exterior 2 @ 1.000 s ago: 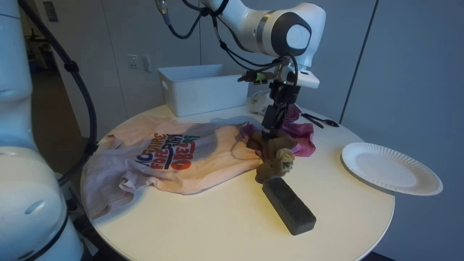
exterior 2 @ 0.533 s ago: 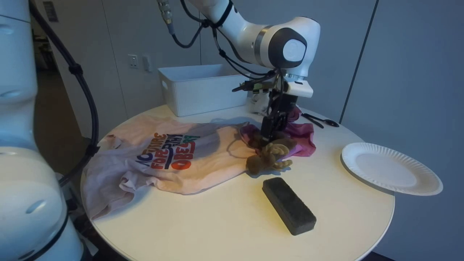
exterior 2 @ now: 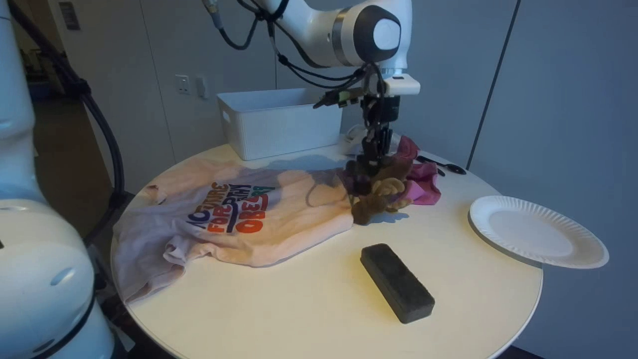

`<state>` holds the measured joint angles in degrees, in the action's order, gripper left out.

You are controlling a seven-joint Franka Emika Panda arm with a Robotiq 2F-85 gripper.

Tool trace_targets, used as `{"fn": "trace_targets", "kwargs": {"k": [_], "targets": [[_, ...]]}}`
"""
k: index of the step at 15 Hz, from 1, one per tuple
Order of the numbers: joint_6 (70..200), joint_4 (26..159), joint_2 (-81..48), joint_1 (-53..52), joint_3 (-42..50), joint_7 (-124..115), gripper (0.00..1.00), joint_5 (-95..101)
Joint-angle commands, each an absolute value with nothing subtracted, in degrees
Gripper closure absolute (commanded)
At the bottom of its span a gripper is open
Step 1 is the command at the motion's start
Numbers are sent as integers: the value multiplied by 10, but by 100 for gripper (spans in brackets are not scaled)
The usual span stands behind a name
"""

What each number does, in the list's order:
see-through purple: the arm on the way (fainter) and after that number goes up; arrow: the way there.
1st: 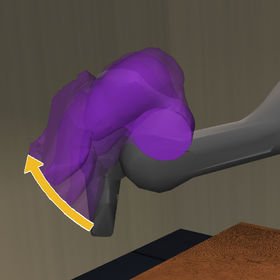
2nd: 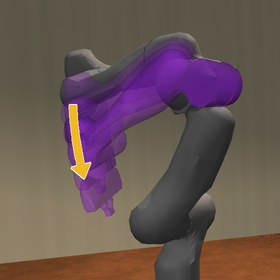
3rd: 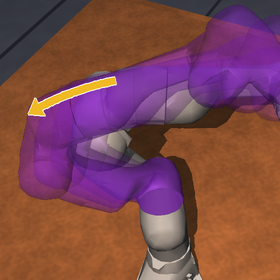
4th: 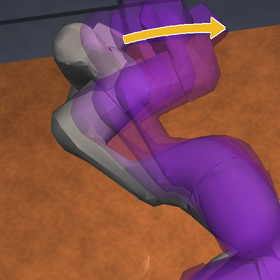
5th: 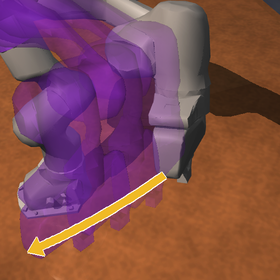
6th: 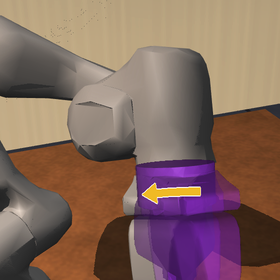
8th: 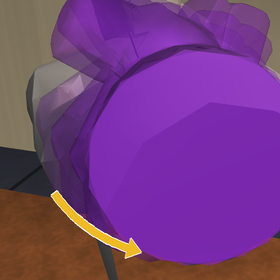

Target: Put the toy moose on the pink shirt, wrap it up and put it inside the white basket

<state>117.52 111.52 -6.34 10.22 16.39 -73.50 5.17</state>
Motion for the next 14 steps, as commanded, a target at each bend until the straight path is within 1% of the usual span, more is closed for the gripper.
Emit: {"fn": "trace_targets", "kwargs": {"k": [1, 4, 7, 10, 14], "targets": [[1182, 1139, 39, 78, 130, -747, 92, 122], [1149, 1144, 104, 61, 86, -692, 92, 70], [1094, 1133, 120, 46, 61, -642, 91, -20], [993, 1136, 131, 48, 59, -597, 91, -80], [875, 1146, 133, 63, 55, -608, 92, -68]]}}
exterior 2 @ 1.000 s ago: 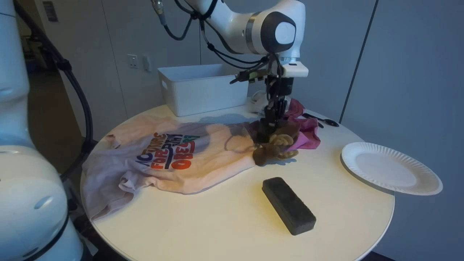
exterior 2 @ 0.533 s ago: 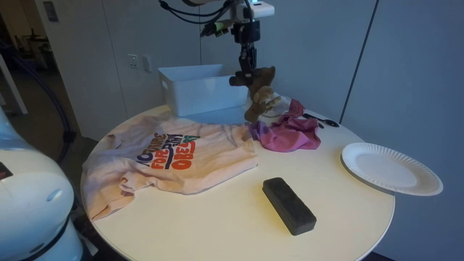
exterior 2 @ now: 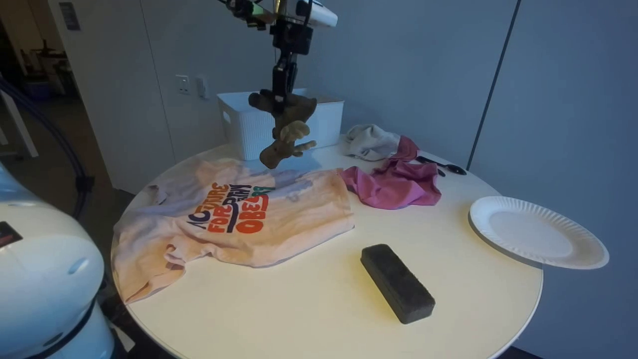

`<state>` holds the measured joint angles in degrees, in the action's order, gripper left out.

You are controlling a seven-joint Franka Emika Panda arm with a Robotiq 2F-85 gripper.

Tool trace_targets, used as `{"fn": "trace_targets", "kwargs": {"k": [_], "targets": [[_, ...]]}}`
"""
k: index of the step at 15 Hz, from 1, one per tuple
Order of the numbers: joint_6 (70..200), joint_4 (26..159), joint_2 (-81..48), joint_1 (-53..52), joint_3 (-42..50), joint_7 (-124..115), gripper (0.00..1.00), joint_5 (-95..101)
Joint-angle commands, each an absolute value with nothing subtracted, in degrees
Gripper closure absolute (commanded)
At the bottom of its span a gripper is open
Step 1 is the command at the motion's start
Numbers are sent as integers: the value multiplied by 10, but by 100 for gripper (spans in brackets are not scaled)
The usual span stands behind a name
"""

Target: Put the toy moose on the pink shirt, wrap it up and put it inside the white basket

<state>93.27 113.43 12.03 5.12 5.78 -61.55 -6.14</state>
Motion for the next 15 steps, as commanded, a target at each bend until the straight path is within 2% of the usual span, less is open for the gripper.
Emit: {"fn": "trace_targets", "kwargs": {"k": [1, 5, 11, 12, 13, 15], "targets": [[854, 1150, 129, 66, 55, -606, 92, -67], [785, 1178, 116, 60, 51, -558, 92, -81], [752, 1214, 101, 64, 47, -536, 91, -87], [746, 1216, 99, 65, 48, -531, 63, -88], [745, 1219, 97, 65, 48, -526, 63, -91], [745, 1221, 96, 64, 47, -516, 49, -94]]}}
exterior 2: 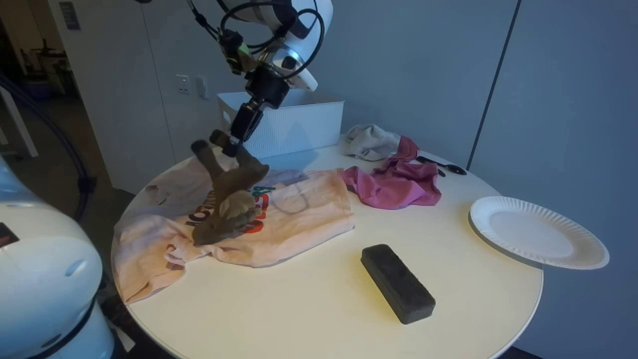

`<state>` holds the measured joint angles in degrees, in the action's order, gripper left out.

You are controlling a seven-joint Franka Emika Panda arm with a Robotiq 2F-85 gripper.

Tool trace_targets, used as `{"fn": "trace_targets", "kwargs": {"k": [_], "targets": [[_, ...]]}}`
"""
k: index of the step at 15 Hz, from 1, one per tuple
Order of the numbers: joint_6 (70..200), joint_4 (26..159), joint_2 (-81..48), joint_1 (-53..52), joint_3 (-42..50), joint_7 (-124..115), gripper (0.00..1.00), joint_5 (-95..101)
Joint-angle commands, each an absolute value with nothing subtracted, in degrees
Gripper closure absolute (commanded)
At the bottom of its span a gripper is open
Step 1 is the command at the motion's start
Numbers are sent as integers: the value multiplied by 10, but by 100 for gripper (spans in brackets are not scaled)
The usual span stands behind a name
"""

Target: Put the toy moose on the pink shirt, wrap it up and put it inside the white basket

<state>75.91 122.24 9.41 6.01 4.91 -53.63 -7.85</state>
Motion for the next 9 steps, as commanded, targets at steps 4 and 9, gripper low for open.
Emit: {"fn": "trace_targets", "kwargs": {"k": [4, 9], "targets": [[757, 1222, 90, 65, 44, -515, 18, -83], [757, 1223, 87, 65, 45, -515, 17, -82]]}}
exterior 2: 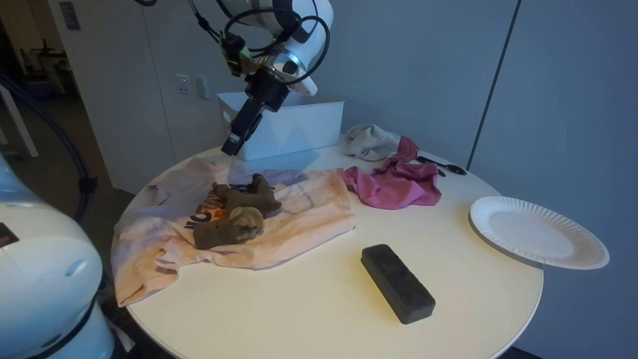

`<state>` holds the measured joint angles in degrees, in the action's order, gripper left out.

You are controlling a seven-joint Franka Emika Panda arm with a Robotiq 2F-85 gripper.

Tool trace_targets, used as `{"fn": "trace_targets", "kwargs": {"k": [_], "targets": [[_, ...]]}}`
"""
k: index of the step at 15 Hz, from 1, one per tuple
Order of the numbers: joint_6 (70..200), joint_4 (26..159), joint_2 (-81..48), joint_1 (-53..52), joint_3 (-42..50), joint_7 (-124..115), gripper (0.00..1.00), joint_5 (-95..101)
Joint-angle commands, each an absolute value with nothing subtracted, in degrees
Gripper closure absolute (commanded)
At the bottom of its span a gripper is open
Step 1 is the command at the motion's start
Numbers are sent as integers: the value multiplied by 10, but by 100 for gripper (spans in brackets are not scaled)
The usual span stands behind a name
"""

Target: Put the toy moose on the pink shirt, wrap it up and put it inside the white basket

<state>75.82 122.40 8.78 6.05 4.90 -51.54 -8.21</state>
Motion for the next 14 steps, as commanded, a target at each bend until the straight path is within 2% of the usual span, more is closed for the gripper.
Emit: {"fn": "trace_targets", "kwargs": {"k": [1, 3, 4, 6, 13, 14], "targets": [[757, 1223, 87, 65, 45, -515, 18, -82], [757, 1223, 87, 65, 45, -515, 18, -82], [757, 1223, 87, 65, 45, -515, 4, -82], [733, 1220, 69, 46, 32, -450, 0, -76], [784, 1272, 7, -33, -54, -421, 0, -46], [774, 1268, 26, -16, -35, -425, 0, -67]]}}
